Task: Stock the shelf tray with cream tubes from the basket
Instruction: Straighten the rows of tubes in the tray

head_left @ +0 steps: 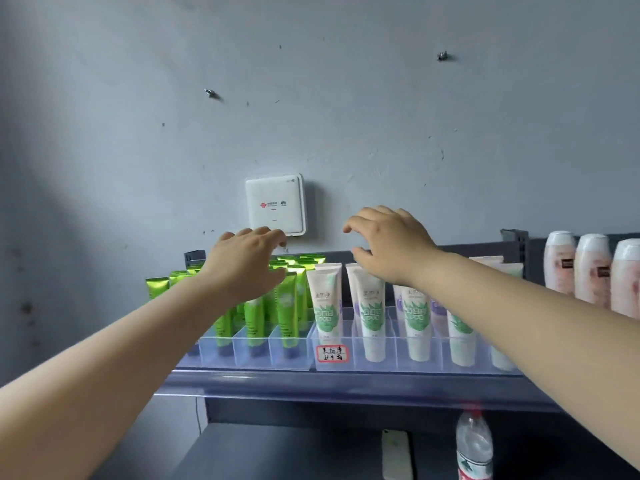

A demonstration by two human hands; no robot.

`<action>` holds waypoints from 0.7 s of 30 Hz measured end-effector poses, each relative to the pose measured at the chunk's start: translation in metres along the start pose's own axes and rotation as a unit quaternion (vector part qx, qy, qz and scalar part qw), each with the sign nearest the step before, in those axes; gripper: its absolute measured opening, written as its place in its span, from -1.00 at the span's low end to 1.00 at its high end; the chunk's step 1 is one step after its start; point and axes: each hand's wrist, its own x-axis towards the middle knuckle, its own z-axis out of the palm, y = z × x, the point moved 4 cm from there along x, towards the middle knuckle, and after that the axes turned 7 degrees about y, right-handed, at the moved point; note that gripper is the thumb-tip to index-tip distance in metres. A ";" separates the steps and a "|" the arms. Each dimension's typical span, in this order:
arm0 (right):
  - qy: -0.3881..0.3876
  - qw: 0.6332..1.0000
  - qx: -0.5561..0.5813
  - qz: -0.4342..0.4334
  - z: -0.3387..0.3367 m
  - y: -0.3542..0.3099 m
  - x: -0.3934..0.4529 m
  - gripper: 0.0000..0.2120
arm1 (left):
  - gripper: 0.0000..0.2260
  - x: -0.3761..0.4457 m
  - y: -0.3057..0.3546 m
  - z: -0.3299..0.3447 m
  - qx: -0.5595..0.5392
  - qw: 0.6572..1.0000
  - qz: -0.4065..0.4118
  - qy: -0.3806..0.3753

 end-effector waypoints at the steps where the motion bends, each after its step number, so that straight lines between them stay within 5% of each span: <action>1: -0.010 1.000 -0.007 -0.004 0.004 -0.018 0.003 -0.64 | -0.59 -0.010 -0.016 -0.002 0.014 1.000 -0.005 -0.009; 12: -0.058 0.997 -0.030 -0.052 0.035 -0.173 0.035 -0.61 | -0.59 -0.099 -0.146 -0.034 0.097 0.994 -0.036 -0.035; 21: -0.091 0.994 -0.026 -0.061 0.063 -0.221 0.063 -0.59 | -0.61 -0.117 -0.197 -0.026 0.089 0.994 -0.047 -0.031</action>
